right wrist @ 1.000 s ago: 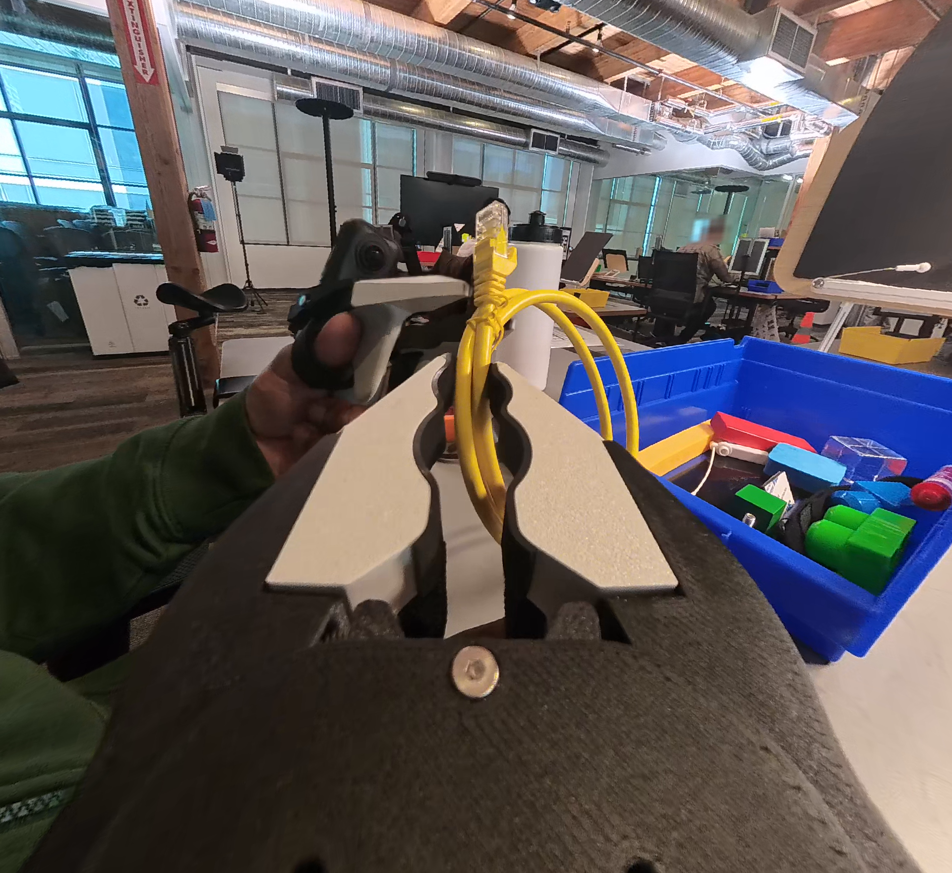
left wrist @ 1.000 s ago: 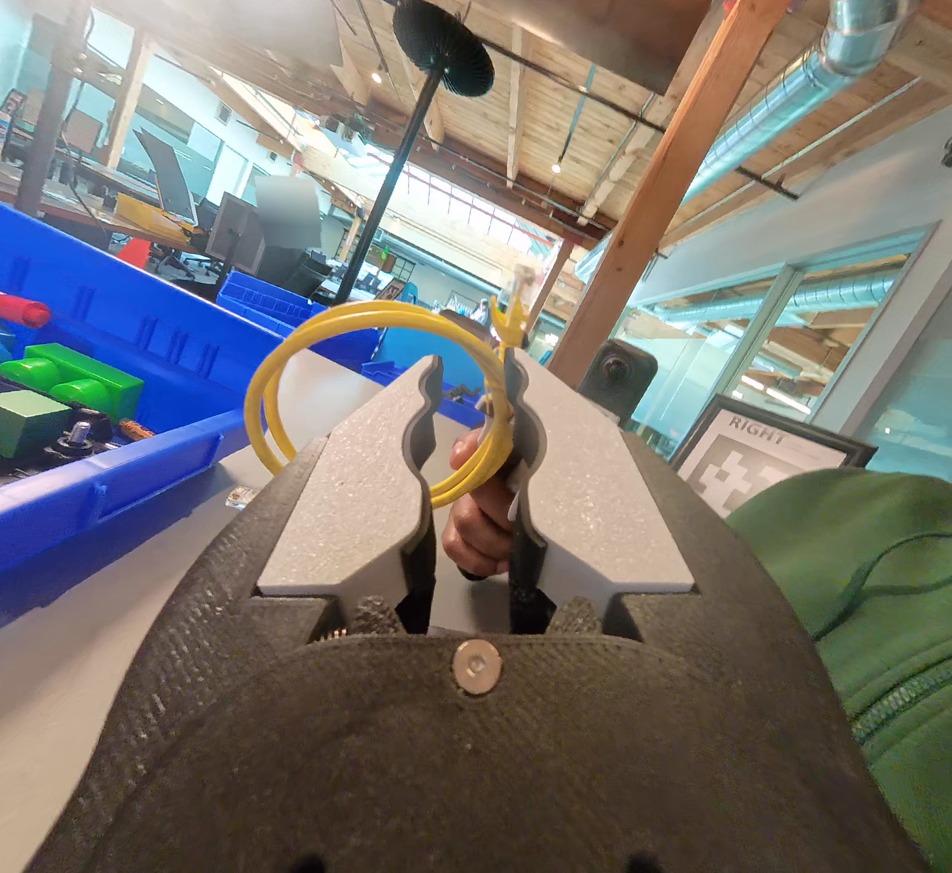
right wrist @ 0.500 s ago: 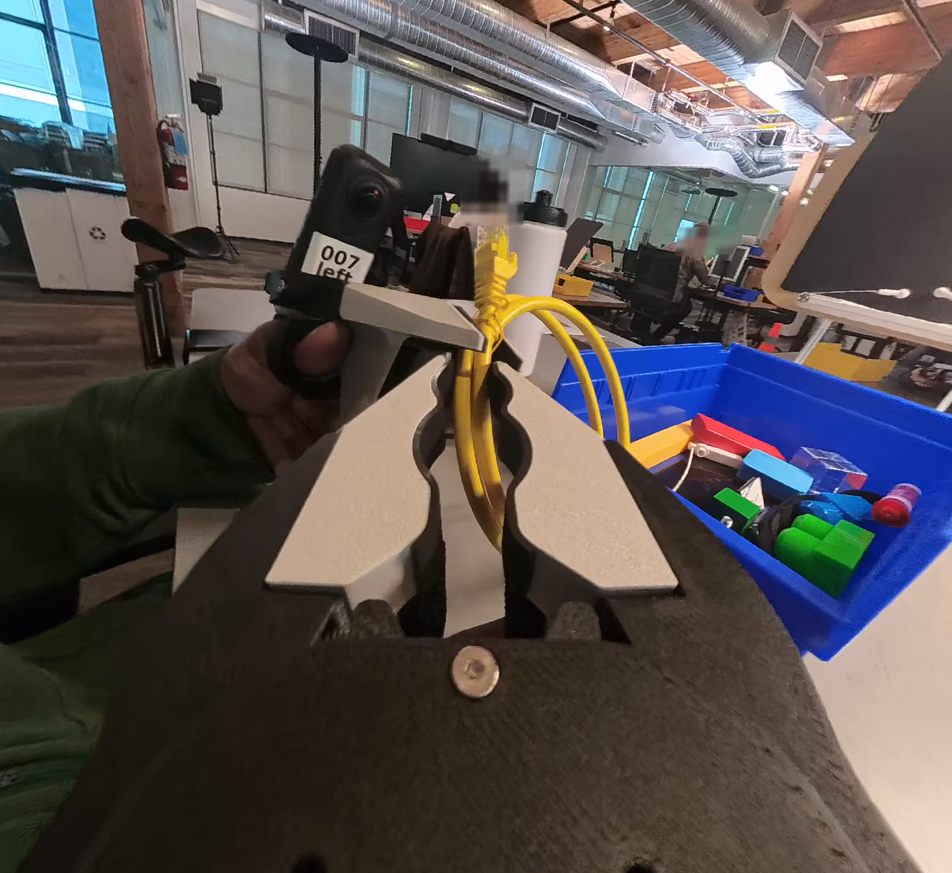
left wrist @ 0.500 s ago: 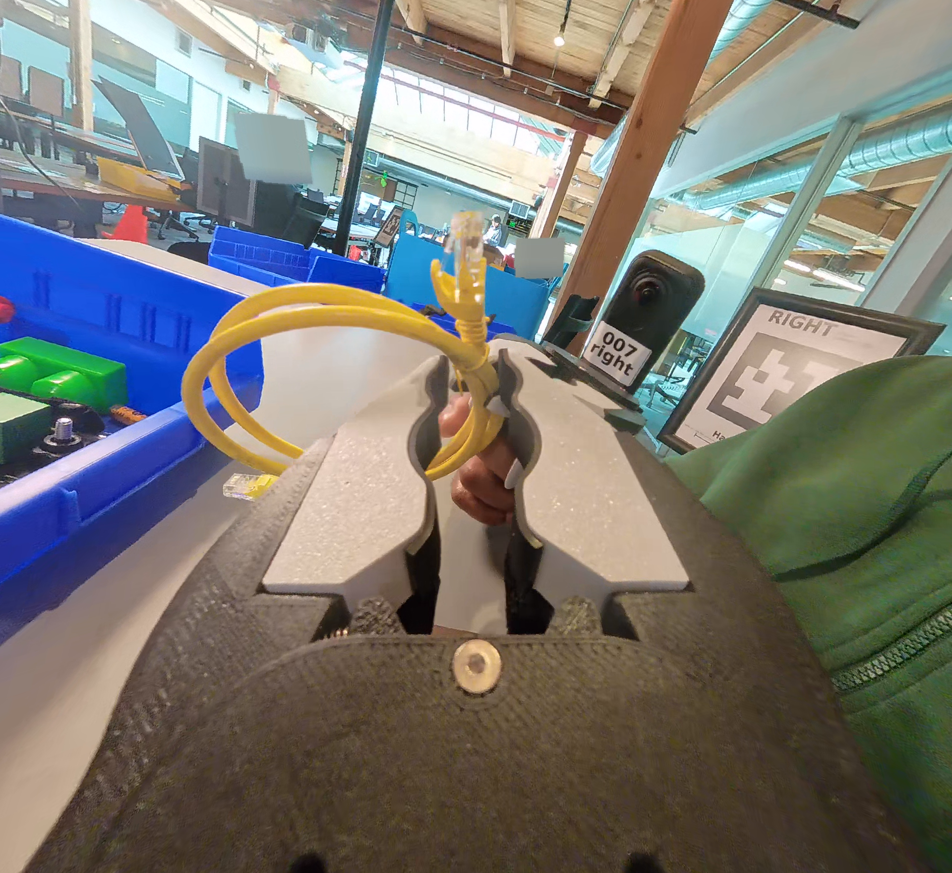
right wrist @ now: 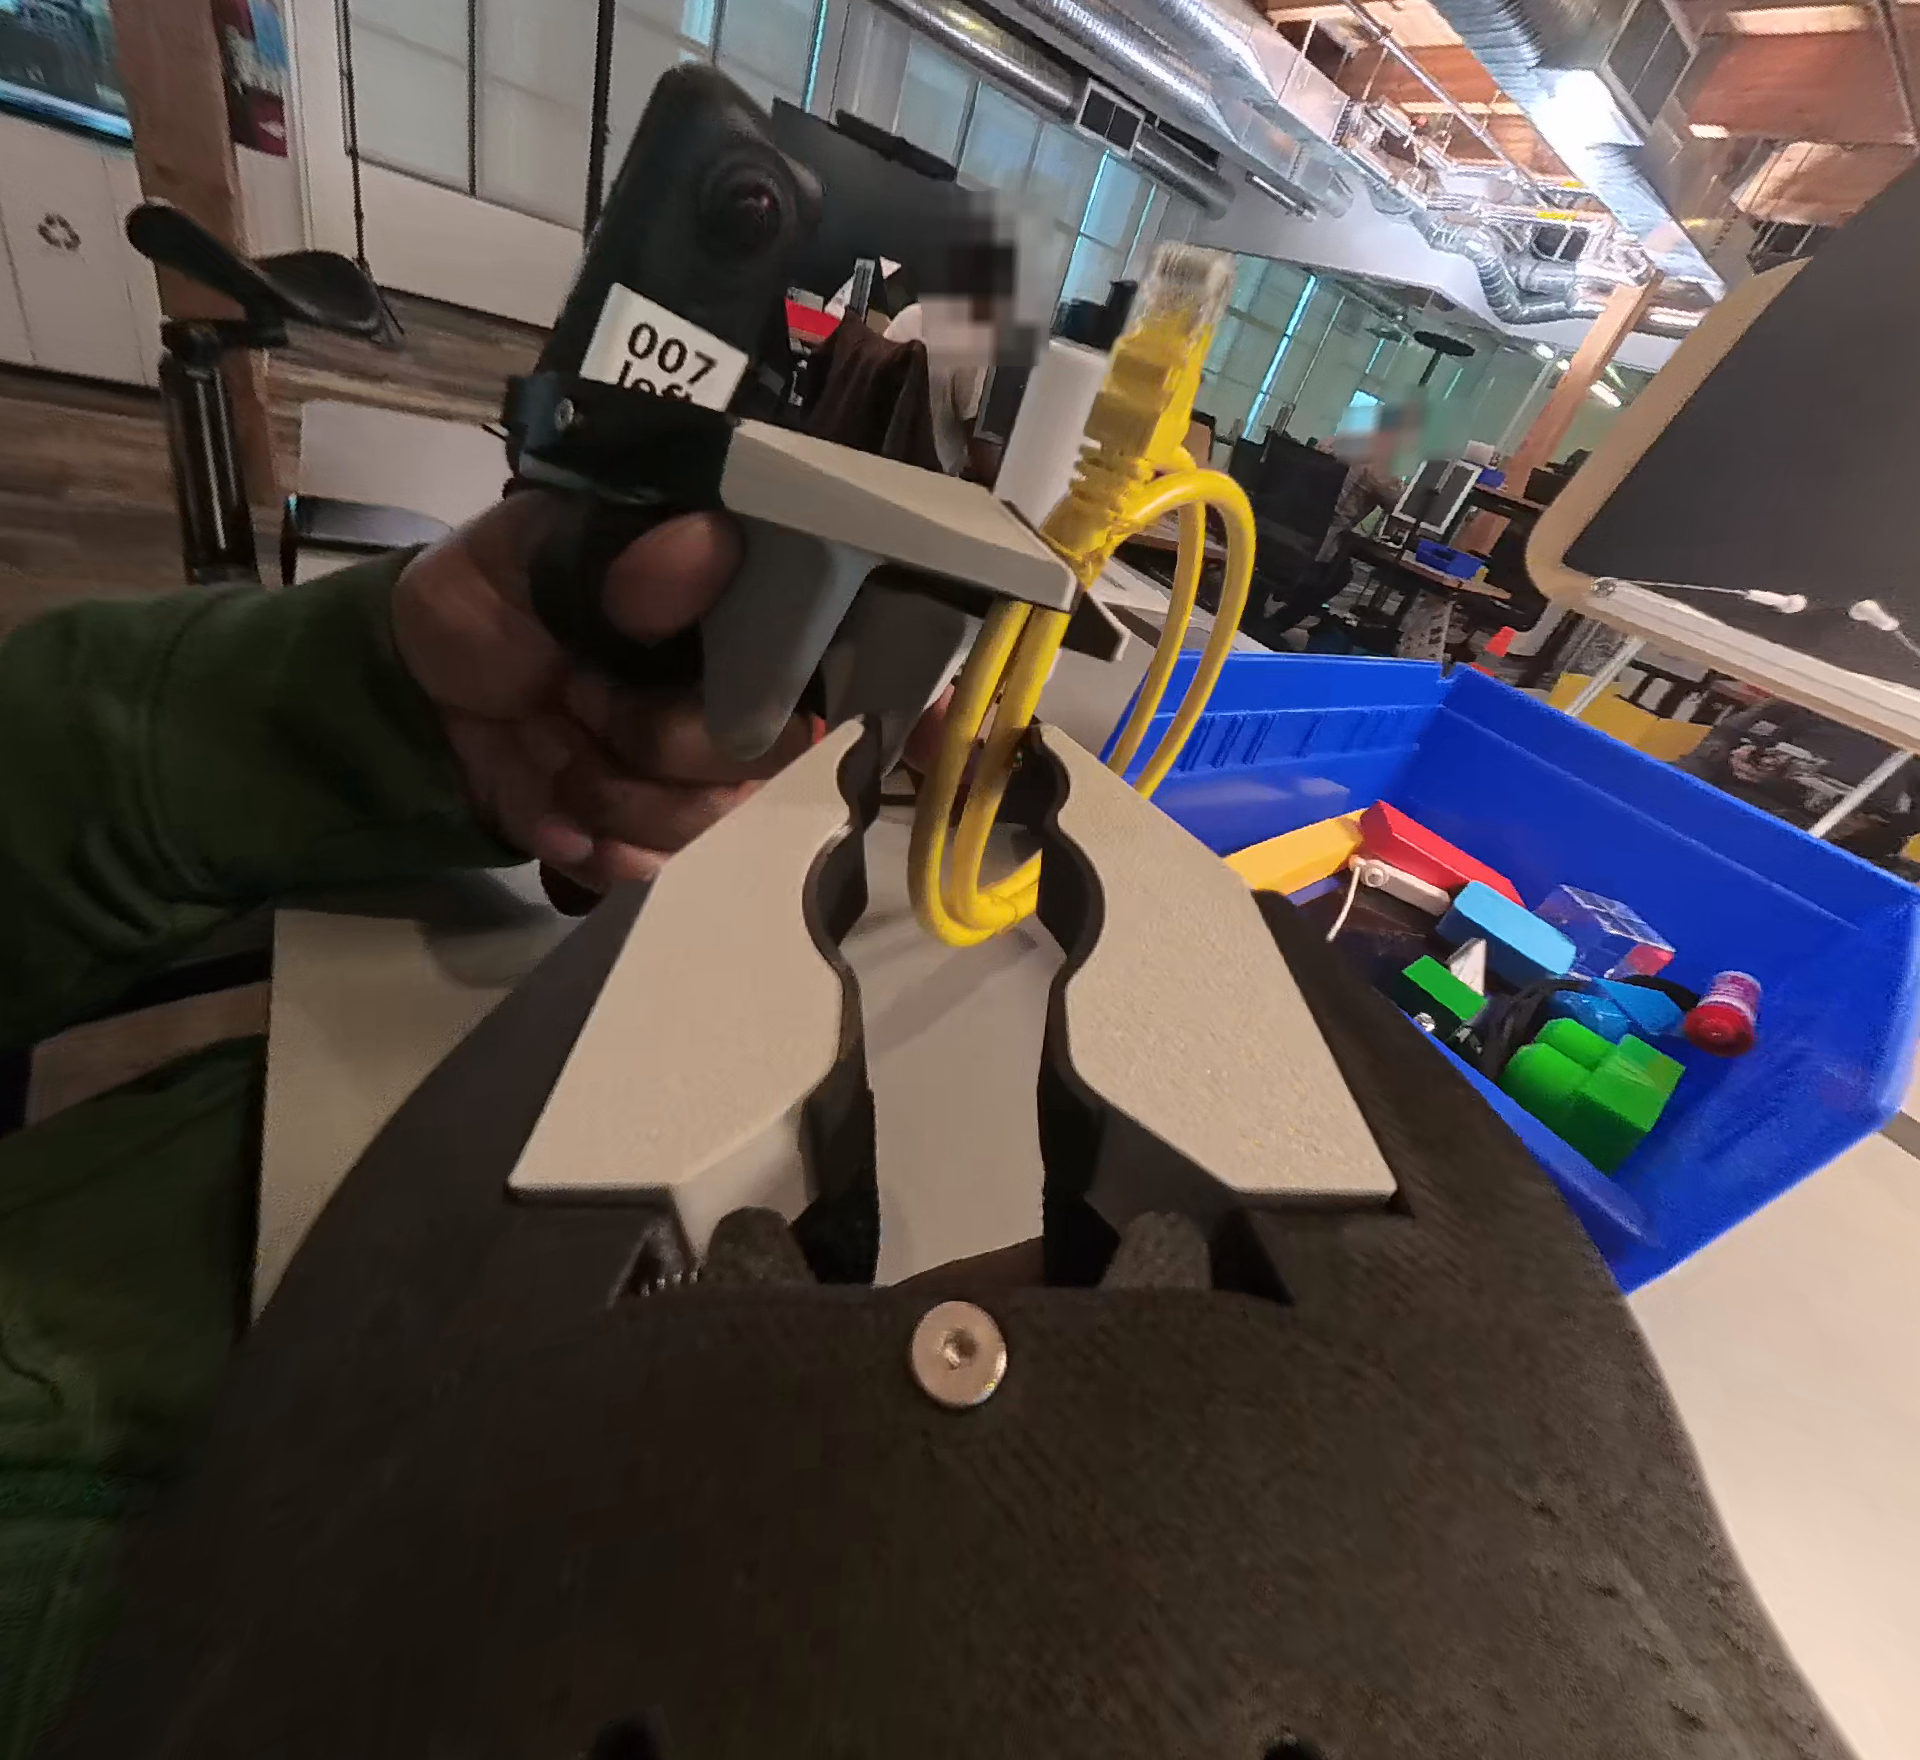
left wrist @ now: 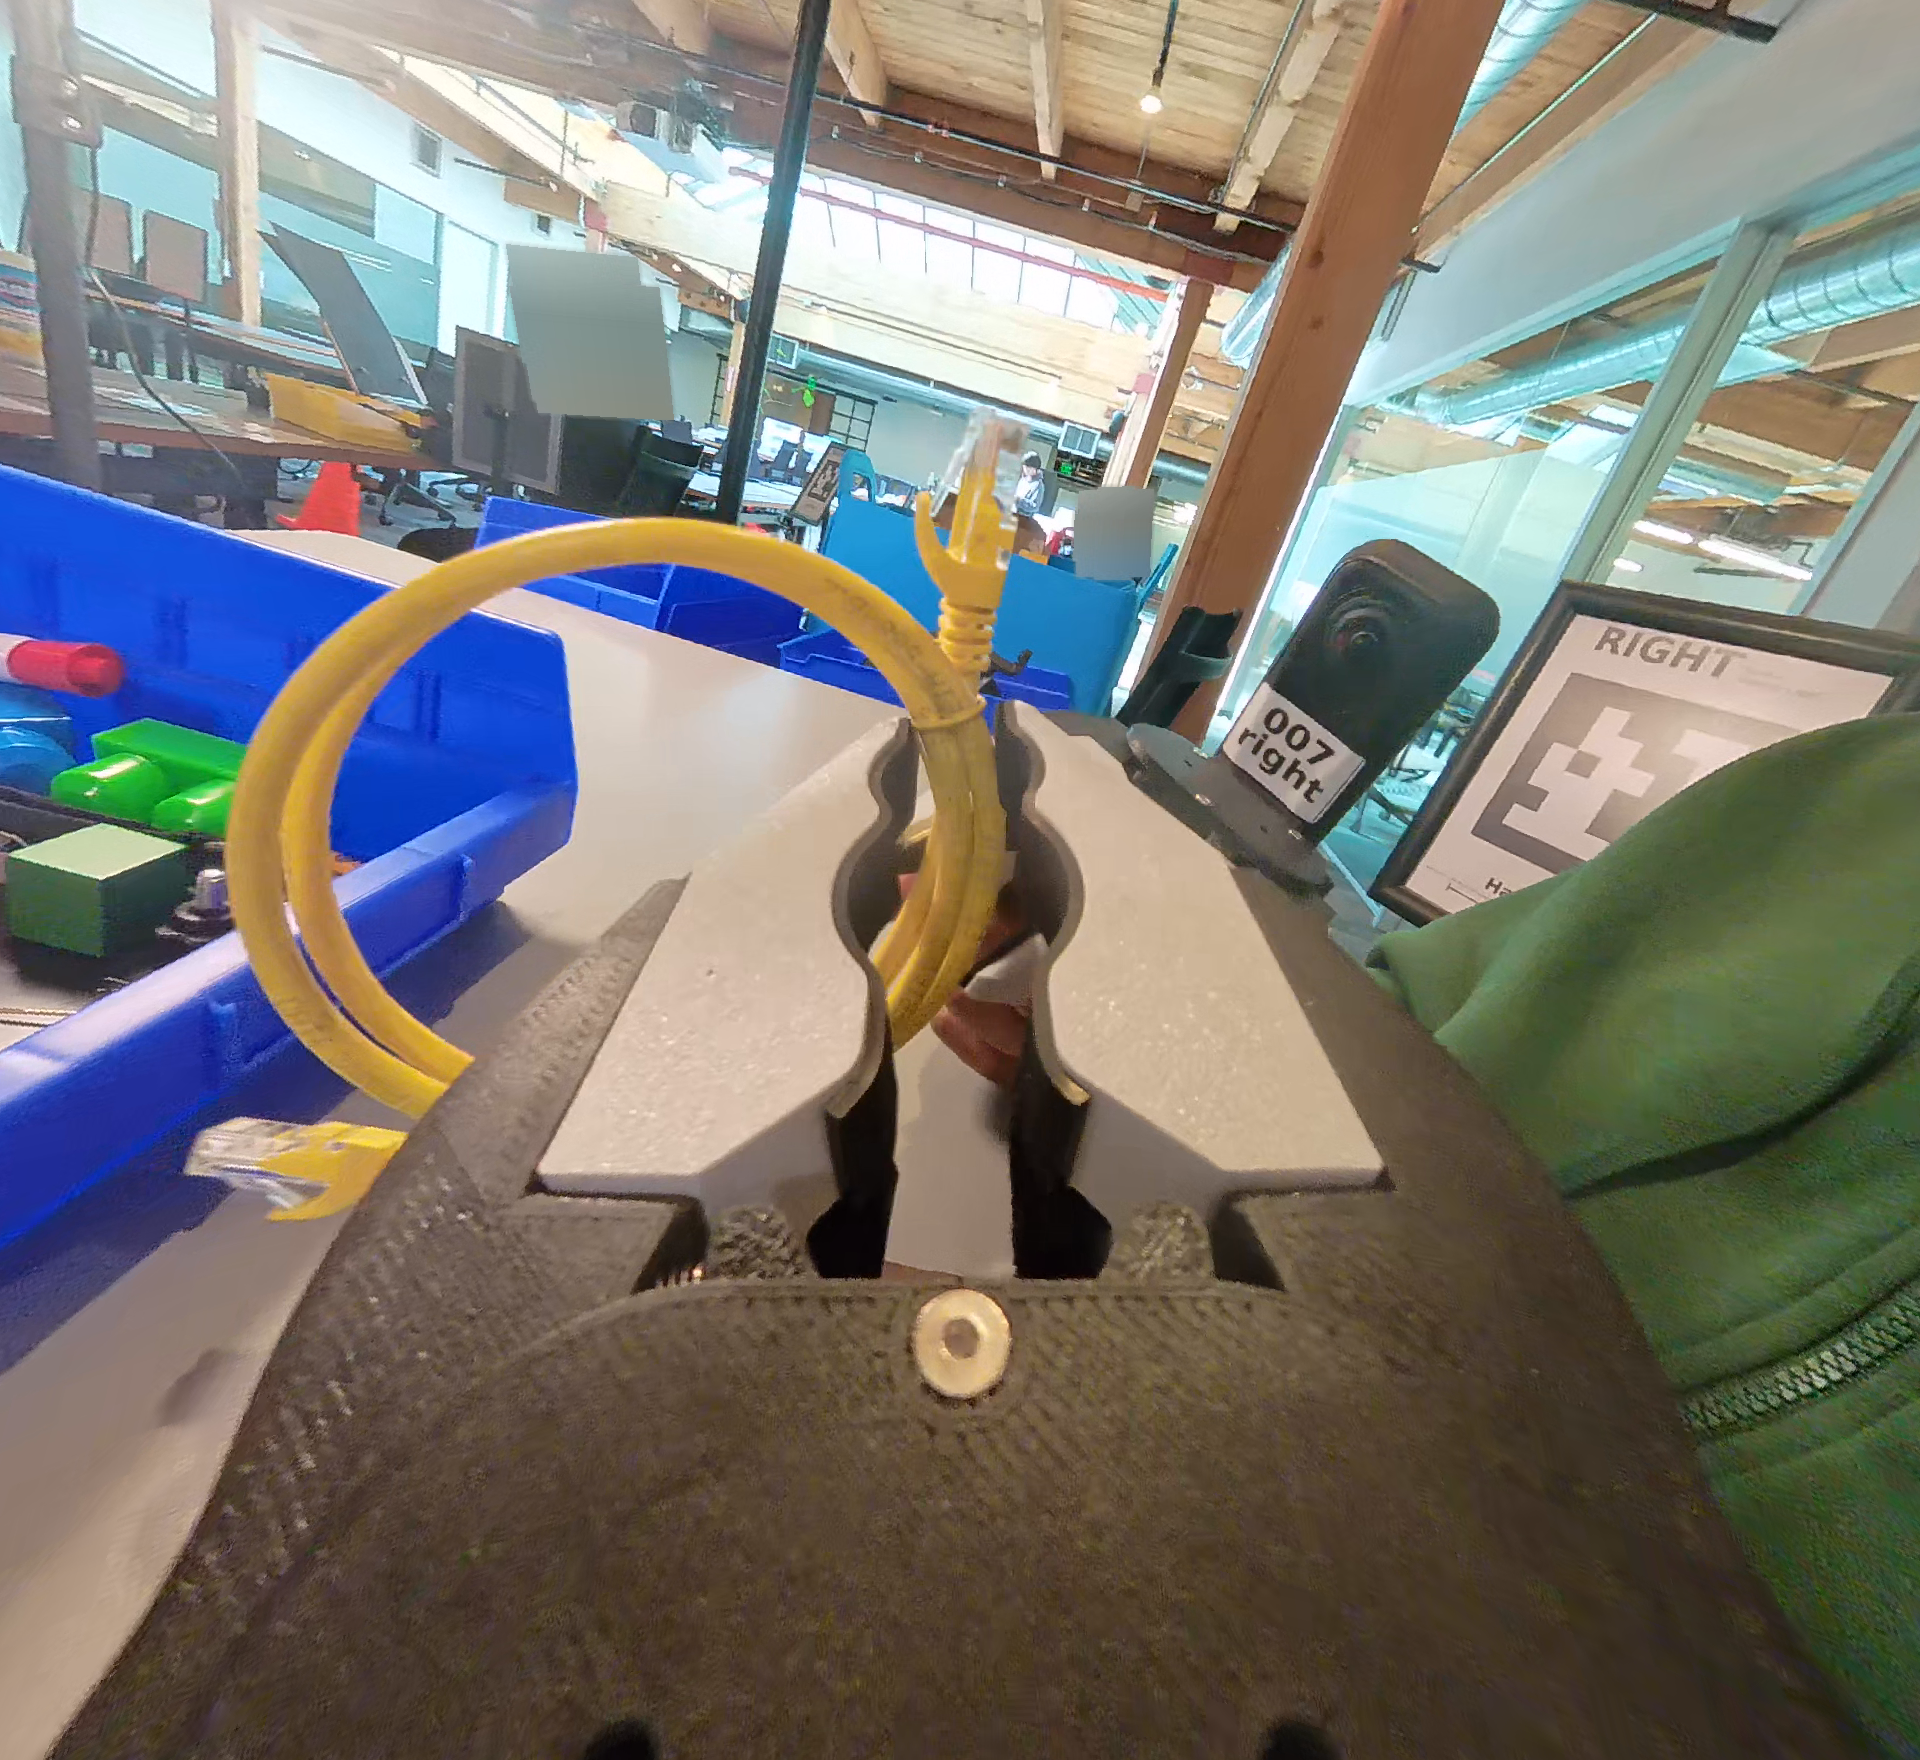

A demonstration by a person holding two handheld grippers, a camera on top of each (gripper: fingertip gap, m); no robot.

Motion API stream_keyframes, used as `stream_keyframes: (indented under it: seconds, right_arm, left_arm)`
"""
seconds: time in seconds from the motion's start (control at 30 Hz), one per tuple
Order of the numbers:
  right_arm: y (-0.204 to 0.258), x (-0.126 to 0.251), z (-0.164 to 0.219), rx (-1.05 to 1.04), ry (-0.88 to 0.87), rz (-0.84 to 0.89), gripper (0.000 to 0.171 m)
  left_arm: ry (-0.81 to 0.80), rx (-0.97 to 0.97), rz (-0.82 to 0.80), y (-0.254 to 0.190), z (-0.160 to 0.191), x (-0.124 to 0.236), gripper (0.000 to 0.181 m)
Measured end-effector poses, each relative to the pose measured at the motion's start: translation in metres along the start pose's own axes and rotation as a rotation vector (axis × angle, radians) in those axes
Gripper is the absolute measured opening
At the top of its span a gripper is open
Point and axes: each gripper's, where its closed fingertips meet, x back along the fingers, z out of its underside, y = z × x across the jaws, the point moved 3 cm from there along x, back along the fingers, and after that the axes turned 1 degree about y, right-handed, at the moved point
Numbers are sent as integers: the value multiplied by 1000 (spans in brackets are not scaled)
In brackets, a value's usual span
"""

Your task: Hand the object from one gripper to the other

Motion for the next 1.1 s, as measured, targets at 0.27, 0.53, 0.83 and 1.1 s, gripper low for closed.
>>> stream_keyframes:
  seconds: [0.27, 0.53, 0.83, 1.1]
  right_arm:
    - [-5, 3, -4, -13, -22, 27, 15]
    - [-9, 5, -7, -21, -44, 47, 13]
    - [-5, -1, 5, 11, 33, 40, 23]
    - [-4, 2, -1, 21, -2, 43, 16]
  left_arm:
    - [-4, 16, 14, -2, 1, -2, 17]
    - [60, -46, -16, -2, 9, -6, 22]
    - [26, -44, -50, 4, 3, -2, 14]
    - [8, 4, -22, 2, 2, -2, 18]
